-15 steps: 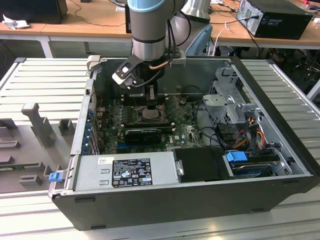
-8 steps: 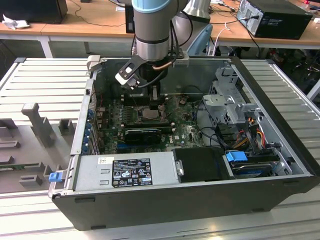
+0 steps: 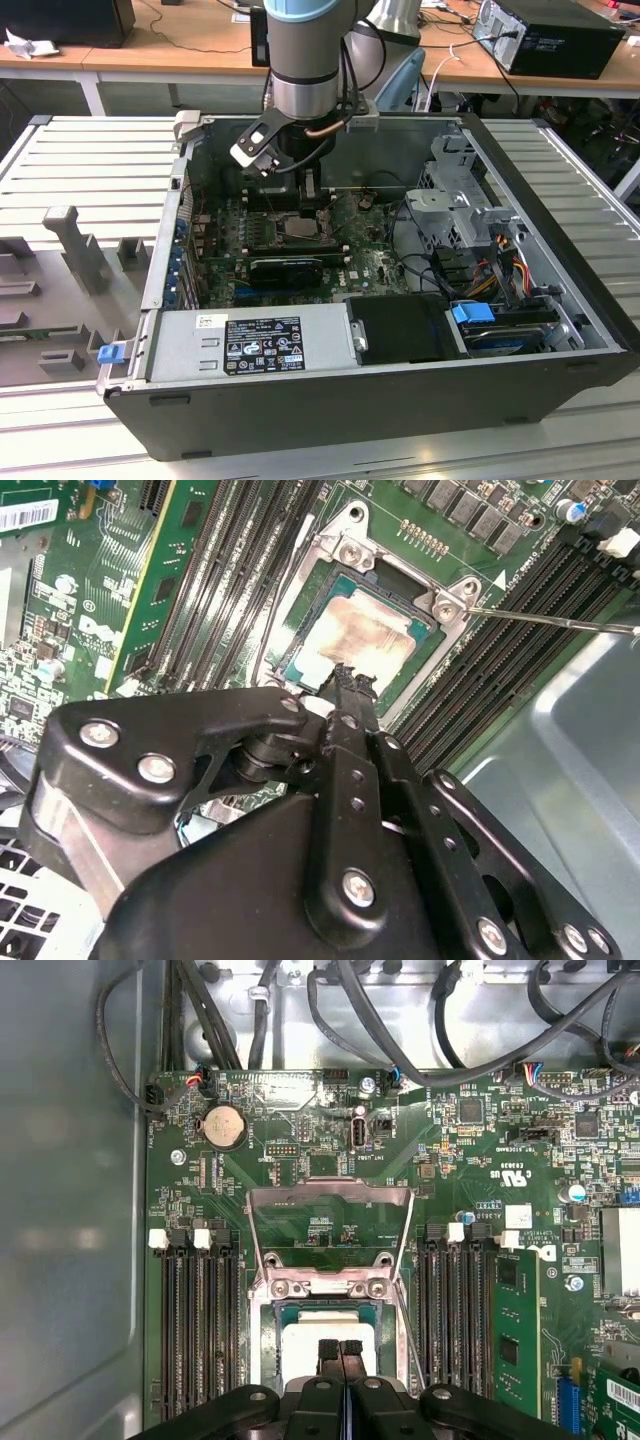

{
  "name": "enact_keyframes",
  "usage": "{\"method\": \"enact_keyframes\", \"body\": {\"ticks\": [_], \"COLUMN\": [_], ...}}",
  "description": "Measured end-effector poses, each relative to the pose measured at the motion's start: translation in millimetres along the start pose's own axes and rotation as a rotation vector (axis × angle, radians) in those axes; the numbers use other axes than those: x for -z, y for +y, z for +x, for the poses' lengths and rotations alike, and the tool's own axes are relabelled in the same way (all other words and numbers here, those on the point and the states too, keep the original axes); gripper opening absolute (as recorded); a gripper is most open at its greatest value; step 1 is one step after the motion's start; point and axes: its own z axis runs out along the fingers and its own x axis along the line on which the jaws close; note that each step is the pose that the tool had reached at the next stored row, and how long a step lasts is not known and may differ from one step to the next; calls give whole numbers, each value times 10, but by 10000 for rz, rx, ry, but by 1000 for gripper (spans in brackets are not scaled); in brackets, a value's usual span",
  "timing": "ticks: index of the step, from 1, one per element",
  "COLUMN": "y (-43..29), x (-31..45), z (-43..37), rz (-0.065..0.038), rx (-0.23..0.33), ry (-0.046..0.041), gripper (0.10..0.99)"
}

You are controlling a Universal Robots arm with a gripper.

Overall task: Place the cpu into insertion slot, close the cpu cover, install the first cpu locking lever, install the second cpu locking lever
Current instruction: 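Close the cpu cover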

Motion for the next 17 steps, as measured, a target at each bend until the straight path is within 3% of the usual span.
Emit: {"method": "enact_keyframes", "body": {"ticks": [17], "y": [58], "x": [33], "z": [14], "rz": [0], "rx": [2], "ry": [-33], "gripper": [106]}}
